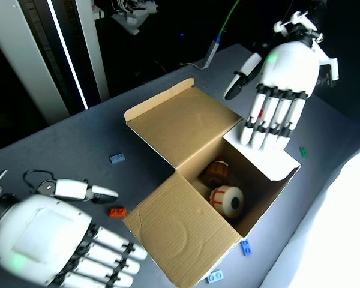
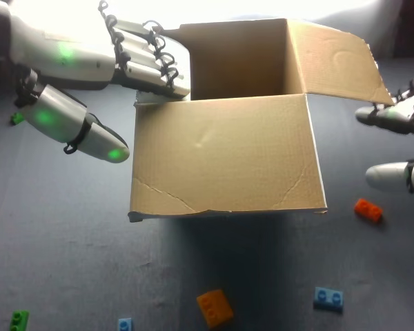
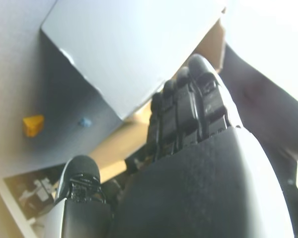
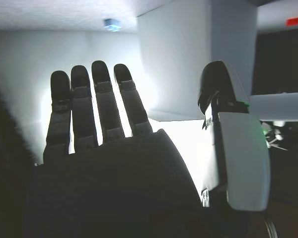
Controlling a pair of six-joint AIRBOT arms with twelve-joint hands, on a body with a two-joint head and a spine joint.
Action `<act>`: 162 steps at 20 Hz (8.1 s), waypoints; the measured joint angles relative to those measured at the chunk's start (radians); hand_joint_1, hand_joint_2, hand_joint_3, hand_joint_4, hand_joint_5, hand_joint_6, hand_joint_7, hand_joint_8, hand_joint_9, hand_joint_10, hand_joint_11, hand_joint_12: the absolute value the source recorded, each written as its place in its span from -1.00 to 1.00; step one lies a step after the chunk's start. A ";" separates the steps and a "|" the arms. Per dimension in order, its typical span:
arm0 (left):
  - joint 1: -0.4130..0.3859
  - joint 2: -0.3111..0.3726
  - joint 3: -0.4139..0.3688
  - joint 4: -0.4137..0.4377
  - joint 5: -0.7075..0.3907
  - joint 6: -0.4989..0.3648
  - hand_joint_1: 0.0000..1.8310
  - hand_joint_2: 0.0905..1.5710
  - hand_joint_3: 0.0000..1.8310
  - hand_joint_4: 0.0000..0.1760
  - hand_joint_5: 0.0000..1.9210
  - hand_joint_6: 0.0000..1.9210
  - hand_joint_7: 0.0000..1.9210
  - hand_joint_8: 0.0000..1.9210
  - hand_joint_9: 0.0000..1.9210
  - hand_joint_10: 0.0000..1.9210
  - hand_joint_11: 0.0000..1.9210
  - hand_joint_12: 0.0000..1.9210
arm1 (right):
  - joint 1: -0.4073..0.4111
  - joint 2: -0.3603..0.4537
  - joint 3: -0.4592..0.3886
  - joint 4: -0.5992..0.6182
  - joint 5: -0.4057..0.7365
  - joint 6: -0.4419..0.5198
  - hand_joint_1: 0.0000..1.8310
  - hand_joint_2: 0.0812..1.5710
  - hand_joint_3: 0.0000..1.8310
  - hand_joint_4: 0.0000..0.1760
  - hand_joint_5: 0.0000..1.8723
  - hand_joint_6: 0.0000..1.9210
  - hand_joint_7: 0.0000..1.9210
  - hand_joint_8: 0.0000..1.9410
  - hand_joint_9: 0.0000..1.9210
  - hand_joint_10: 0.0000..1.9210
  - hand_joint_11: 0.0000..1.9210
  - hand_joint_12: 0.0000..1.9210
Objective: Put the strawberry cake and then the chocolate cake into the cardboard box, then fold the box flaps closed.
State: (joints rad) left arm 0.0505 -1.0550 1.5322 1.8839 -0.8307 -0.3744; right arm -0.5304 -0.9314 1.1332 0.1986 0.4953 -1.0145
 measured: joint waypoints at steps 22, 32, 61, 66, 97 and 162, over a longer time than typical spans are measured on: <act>-0.074 -0.002 0.085 0.012 -0.008 -0.021 -1.00 0.49 -1.00 -1.00 -0.71 -0.99 -0.76 -0.99 -0.78 -0.99 -1.00 -0.22 | 0.255 0.058 -0.113 -0.026 0.041 0.042 -0.96 0.47 -1.00 -1.00 -0.80 -1.00 -0.74 -1.00 -0.77 -1.00 -1.00 -0.46; -0.107 0.000 0.201 0.112 -0.056 -0.069 -1.00 0.49 -1.00 -1.00 -0.69 -0.99 -0.74 -0.99 -0.76 -0.99 -1.00 -0.15 | 0.336 -0.028 -0.121 -0.009 -0.035 -0.011 -0.90 0.44 -1.00 -1.00 -0.77 -0.99 -0.73 -1.00 -0.76 -0.99 -1.00 -0.38; 0.148 0.083 -0.004 0.034 -0.291 -0.047 -0.95 0.50 -1.00 -0.99 -0.63 -1.00 -0.66 -1.00 -0.69 -1.00 -1.00 -0.12 | 0.346 0.188 -0.132 0.105 -0.135 -0.025 -0.98 0.49 -1.00 -1.00 -0.78 -1.00 -0.74 -1.00 -0.75 -1.00 -1.00 -0.30; 0.164 0.090 -0.084 0.003 -0.312 -0.037 -0.95 0.50 -1.00 -1.00 -0.67 -1.00 -0.66 -1.00 -0.67 -0.99 -1.00 -0.10 | 0.320 0.273 -0.172 0.132 -0.180 -0.026 -1.00 0.46 -1.00 -1.00 -0.82 -1.00 -0.79 -1.00 -0.78 -1.00 -1.00 -0.39; -0.043 -0.014 0.030 -0.128 -0.022 -0.030 -0.99 0.50 -1.00 -0.97 -0.81 -1.00 -0.71 -1.00 -0.72 -1.00 -1.00 -0.24 | 0.268 0.250 -0.177 0.136 -0.096 -0.046 -1.00 0.44 -1.00 -1.00 -0.81 -1.00 -0.76 -1.00 -0.76 -1.00 -1.00 -0.32; -0.015 0.198 -0.031 0.106 -0.178 -0.087 -0.63 0.84 -0.95 -1.00 -0.10 0.92 0.11 0.79 0.15 1.00 0.04 1.00 | 0.179 0.238 -0.211 -0.260 -0.010 0.079 -0.70 0.73 -1.00 -1.00 0.02 0.95 0.18 0.85 0.14 1.00 -0.12 1.00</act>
State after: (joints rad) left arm 0.0353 -0.8574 1.5009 1.9903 -1.0088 -0.4618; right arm -0.3515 -0.6933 0.9226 -0.0616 0.4854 -0.9352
